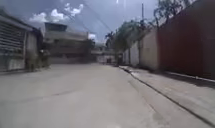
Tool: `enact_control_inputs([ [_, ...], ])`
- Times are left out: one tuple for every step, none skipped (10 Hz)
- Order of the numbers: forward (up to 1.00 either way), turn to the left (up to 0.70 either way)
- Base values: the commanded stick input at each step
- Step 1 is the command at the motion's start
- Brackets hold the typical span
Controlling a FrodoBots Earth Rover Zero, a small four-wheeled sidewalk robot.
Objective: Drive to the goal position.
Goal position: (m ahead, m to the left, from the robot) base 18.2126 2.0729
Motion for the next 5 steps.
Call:
enact_control_inputs([
  [0.85, 0.0],
  [0.85, 0.0],
  [0.85, -0.29],
  [0.85, -0.34],
  [0.85, -0.16],
])
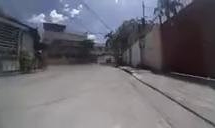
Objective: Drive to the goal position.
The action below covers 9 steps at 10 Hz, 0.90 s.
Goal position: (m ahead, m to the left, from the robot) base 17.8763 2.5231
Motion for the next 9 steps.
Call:
enact_control_inputs([
  [0.85, -0.01],
  [0.85, 0.0],
  [0.85, 0.0],
  [0.85, 0.0],
  [0.85, 0.0],
  [0.85, 0.0],
  [0.85, 0.0],
  [0.85, 0.0],
  [0.85, 0.0],
])
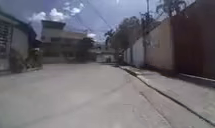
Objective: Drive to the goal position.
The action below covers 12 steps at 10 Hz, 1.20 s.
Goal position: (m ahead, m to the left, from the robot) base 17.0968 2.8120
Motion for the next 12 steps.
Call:
enact_control_inputs([
  [0.85, 0.0],
  [0.85, 0.0],
  [0.85, 0.0],
  [0.85, 0.0],
  [0.85, 0.0],
  [0.85, 0.0],
  [0.85, 0.0],
  [0.85, 0.0],
  [0.85, 0.0],
  [0.85, 0.0],
  [0.85, -0.11],
  [0.85, -0.26],
])
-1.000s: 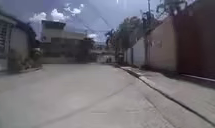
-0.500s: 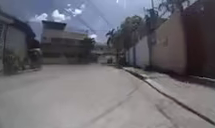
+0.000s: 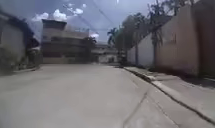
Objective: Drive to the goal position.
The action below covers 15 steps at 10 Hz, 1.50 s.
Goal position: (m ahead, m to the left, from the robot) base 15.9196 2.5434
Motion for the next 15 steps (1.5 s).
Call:
enact_control_inputs([
  [0.85, -0.34],
  [0.85, -0.34],
  [0.85, -0.24],
  [0.85, -0.03],
  [0.85, 0.0],
  [0.85, 0.0],
  [0.85, 0.0],
  [0.85, 0.0],
  [0.85, 0.0],
  [0.85, 0.0],
  [0.85, 0.0],
  [0.85, 0.0],
  [0.85, 0.0],
  [0.85, 0.0],
  [0.85, 0.0],
])
